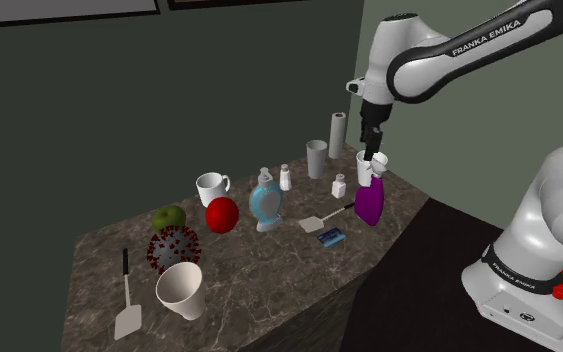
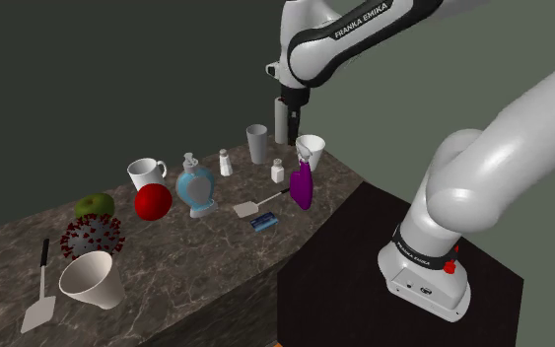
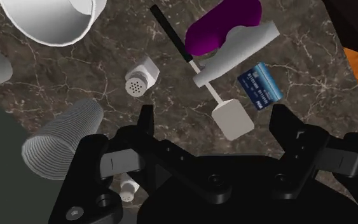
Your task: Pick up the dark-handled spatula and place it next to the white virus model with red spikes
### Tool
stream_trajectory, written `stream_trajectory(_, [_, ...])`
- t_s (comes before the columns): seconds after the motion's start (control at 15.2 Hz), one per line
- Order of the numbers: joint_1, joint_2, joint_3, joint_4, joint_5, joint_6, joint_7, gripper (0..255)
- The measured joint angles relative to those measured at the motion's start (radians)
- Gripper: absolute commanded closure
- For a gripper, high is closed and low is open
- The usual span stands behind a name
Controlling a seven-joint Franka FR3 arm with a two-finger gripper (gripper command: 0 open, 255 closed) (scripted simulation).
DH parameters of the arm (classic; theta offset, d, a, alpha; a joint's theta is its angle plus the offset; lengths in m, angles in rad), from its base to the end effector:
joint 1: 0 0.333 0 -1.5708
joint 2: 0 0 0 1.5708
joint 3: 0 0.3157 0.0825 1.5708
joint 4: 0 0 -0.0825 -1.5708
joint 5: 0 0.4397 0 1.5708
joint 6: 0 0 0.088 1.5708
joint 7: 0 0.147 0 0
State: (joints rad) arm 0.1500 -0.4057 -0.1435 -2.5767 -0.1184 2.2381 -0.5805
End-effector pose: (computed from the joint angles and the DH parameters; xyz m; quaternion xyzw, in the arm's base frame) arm 0.4586 0.0011 0.3328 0.9442 0.3271 0.0259 0.0277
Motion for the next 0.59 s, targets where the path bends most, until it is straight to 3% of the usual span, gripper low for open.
stream_trajectory(0.59, [0.074, 0.333, -0.034, 0.011, 0.02, 0.27, -0.292, 0])
